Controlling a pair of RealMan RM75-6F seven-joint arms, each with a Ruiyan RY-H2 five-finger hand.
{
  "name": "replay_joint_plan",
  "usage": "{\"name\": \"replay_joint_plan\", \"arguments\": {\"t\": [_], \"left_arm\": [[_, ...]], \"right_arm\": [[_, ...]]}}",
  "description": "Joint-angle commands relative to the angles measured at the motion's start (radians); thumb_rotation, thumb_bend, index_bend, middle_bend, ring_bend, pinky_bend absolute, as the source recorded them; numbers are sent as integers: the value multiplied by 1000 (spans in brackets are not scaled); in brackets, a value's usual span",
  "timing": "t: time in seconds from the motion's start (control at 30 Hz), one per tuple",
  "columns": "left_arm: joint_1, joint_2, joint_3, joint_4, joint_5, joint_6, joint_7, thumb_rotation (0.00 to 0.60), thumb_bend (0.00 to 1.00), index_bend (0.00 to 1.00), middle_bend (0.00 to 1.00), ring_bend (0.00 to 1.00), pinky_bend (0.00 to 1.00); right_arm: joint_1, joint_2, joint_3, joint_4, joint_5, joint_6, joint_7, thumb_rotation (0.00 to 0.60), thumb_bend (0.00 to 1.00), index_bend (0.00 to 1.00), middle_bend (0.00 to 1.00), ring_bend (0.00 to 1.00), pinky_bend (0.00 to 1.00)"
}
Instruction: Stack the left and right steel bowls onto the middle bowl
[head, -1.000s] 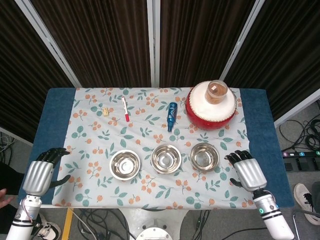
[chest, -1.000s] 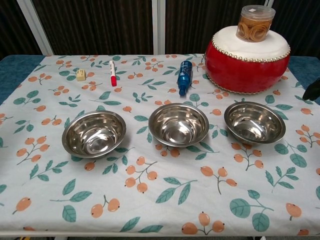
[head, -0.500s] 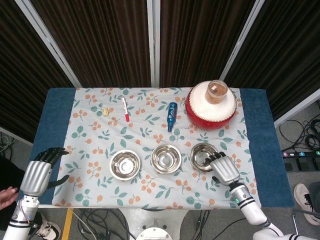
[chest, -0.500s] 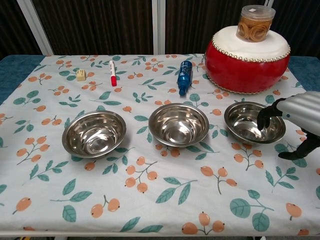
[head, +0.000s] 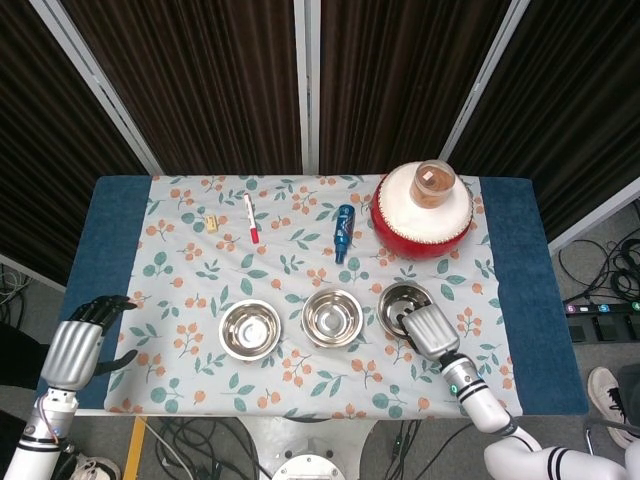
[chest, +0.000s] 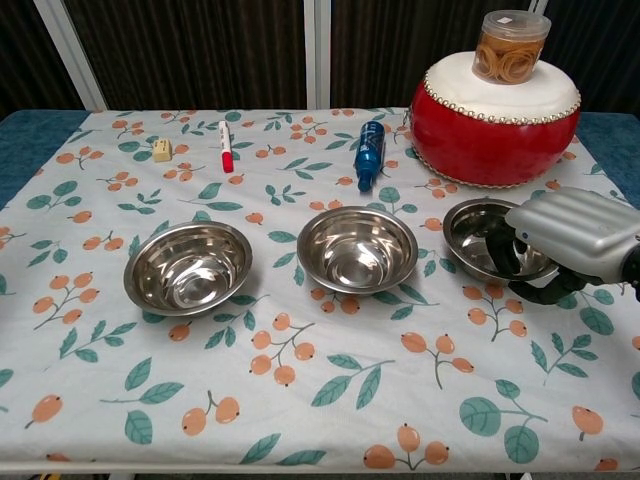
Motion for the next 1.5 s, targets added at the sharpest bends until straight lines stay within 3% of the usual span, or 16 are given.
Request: {"name": "replay_joint_plan", "arguments": {"t": [0.03,0.63,0.97,1.23,1.3,1.37,1.4,1.5], "left_arm": [[0,-1,0,3,-1,-1,-4,600,131,341,358,251,320],[0,-4,-2,10,-2,6,-23,600,131,340,357,251,321],[15,18,5,1,-4,21,-41,600,130,341,357,251,321],[22,24,2,19,-13,27,-78,600,123,341,358,251,320],[24,24,2,25,-13,28,-85,600,120,340,358,251,320],[24,24,1,28,-14,29,-90,600,120,341,358,251,320],[24,24,1,29,-14,29,-93,600,120,341,357,251,320],[25,25,1,33,-13,30,-96,600,120,340,357,251,320]], "right_arm": [[3,-4,-3,4,2,0,1,600,406,650,535,427,513],[16,46,8,-104,-85,110,8,600,458,724,593,490,602],[136,-36,57,-137,-83,10,-65,600,458,724,591,490,602],[178,-100,53,-102,-45,-36,-101,600,428,715,580,487,593],[185,-93,44,-104,-15,-64,-121,600,281,599,501,409,479],[195,-75,38,-120,15,-91,-153,600,154,396,356,230,275],[198,-68,38,-130,23,-95,-160,600,121,293,273,128,171],[203,-42,43,-169,40,-91,-167,600,98,168,181,31,77]]}}
